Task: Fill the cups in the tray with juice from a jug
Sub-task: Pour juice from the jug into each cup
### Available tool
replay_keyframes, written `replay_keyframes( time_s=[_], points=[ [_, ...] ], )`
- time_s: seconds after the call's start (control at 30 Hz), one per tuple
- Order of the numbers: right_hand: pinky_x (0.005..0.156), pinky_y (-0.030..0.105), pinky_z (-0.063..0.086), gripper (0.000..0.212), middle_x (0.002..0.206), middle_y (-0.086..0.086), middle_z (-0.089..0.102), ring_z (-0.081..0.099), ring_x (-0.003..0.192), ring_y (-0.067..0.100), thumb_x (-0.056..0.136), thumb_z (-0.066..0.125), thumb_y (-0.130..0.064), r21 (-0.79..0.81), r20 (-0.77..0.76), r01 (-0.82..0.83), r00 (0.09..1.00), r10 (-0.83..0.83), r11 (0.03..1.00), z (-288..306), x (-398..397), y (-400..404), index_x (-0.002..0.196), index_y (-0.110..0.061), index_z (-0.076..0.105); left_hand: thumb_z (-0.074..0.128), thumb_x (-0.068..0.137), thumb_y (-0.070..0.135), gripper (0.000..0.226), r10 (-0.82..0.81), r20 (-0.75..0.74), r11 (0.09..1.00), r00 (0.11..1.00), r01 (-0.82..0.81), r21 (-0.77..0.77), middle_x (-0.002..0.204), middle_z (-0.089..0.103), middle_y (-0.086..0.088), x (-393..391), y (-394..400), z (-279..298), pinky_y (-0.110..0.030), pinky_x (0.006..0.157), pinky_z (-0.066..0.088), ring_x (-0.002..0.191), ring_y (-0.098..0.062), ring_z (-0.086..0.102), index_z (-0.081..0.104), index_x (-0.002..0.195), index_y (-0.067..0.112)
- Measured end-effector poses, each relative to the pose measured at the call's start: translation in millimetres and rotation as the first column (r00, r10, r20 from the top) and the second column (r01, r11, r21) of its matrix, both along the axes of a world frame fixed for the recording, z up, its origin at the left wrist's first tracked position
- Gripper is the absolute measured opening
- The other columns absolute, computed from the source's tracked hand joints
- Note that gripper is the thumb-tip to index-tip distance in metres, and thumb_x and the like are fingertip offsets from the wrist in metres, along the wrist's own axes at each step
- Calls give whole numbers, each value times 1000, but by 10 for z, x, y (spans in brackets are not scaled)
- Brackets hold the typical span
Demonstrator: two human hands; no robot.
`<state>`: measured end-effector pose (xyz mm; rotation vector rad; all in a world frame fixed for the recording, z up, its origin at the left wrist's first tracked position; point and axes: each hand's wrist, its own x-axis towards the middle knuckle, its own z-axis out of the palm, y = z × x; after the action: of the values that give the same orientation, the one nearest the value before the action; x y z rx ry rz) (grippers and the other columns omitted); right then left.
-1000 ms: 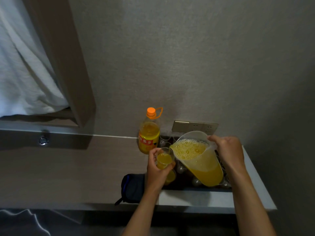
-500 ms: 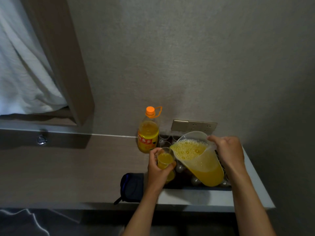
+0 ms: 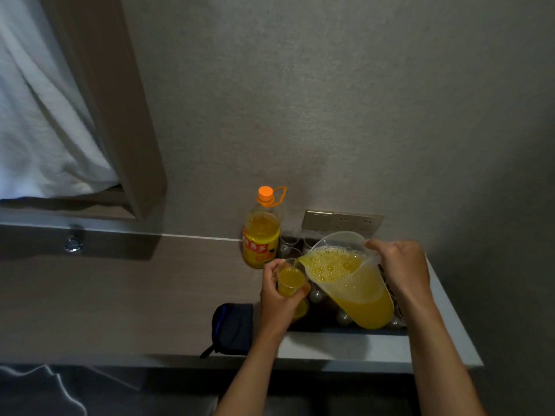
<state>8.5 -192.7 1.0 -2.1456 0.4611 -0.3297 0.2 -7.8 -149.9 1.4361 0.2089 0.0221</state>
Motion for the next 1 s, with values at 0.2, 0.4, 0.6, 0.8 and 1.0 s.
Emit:
replay_keyframes(
  time_s=[0.2, 0.4, 0.6, 0.8, 1.0],
  points=[
    [71, 58, 55, 47, 46, 3, 46, 49, 52, 27, 66, 64, -62, 6, -9, -7, 1000, 7, 1000, 8, -8, 14, 45, -21, 55, 90, 74, 19, 67, 0, 9, 1000, 1000, 0, 5, 115, 64, 26, 4, -2, 8, -43, 98, 55, 107, 2, 63, 51, 124, 39],
    [72, 59, 55, 59, 51, 12, 49, 53, 55, 34, 60, 61, -67, 29, -12, -16, 1000, 16, 999, -6, 3, 0, 51, -9, 56, 90, 75, 18, 67, -6, 5, 1000, 1000, 6, 7, 116, 63, 28, -2, 10, 0, -42, 98, 55, 108, 4, 62, 51, 126, 37],
    [73, 59, 55, 52, 51, 12, 47, 52, 54, 34, 60, 61, -67, 26, -17, -15, 1000, 15, 1000, 5, -10, 7, 50, -17, 54, 90, 75, 17, 66, -7, 8, 1000, 1000, 7, 12, 115, 63, 28, -2, 1, 11, -42, 98, 55, 106, 4, 62, 51, 125, 37],
    [66, 57, 52, 48, 47, 4, 46, 47, 52, 26, 68, 65, -58, 15, -21, -17, 1000, 17, 1000, 18, -23, 7, 50, -14, 55, 90, 75, 18, 66, 1, 14, 1000, 1000, -1, 15, 114, 63, 28, -3, -9, 16, -42, 97, 55, 105, 5, 62, 51, 125, 35],
    [66, 51, 49, 46, 45, 2, 43, 46, 52, 26, 74, 67, -52, 8, -26, -11, 1000, 12, 1000, -10, -3, 1, 48, -17, 53, 90, 74, 17, 66, 1, 16, 1000, 1000, -1, 15, 116, 64, 24, -2, -17, -4, -46, 98, 55, 107, 1, 63, 51, 125, 34]
  ],
)
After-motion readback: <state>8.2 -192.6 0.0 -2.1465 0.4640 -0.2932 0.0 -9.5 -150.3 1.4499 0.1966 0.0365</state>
